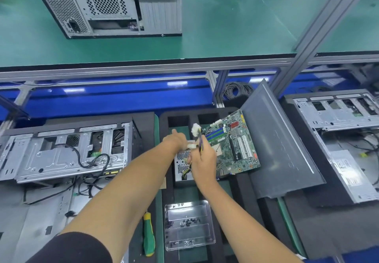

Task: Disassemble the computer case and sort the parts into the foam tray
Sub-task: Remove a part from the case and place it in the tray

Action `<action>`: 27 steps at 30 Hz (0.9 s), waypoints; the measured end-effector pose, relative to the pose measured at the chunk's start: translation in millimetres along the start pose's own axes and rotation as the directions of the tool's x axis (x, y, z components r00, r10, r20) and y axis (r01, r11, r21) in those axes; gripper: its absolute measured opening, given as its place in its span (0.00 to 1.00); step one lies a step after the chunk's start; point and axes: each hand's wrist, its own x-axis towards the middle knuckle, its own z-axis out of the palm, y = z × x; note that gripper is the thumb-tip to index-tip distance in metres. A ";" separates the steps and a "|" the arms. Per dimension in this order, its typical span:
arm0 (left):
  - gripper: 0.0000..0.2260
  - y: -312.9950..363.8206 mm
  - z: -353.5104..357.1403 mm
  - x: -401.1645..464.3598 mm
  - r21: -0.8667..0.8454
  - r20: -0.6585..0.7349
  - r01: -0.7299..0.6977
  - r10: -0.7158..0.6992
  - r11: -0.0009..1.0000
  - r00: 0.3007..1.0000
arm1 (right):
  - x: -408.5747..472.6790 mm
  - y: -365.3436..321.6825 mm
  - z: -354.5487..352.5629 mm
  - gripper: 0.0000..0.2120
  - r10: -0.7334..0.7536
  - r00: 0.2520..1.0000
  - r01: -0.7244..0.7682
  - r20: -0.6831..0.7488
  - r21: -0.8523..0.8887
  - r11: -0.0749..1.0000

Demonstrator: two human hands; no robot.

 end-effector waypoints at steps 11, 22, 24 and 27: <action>0.16 -98.7 -38.3 -56.1 0.381 -0.249 -0.246 0.355 0.891 0.901 | 35.4 1.3 25.6 0.15 0.435 0.886 -0.371 0.163 -0.317 0.873; 0.26 -290.6 -16.5 -143.6 0.185 -0.578 -0.372 0.407 0.909 0.707 | -39.6 -59.8 126.6 0.21 0.039 0.983 0.070 0.181 -0.559 0.826; 0.26 -317.0 -4.1 -152.6 0.184 -0.474 -0.372 0.414 0.910 0.777 | -53.4 -71.1 141.9 0.22 0.040 0.963 0.112 0.266 -0.531 0.840; 0.20 -337.0 12.2 -160.7 0.128 -0.464 -0.412 0.422 0.902 0.779 | -76.5 -71.9 155.8 0.27 0.009 0.934 0.222 0.358 -0.600 0.769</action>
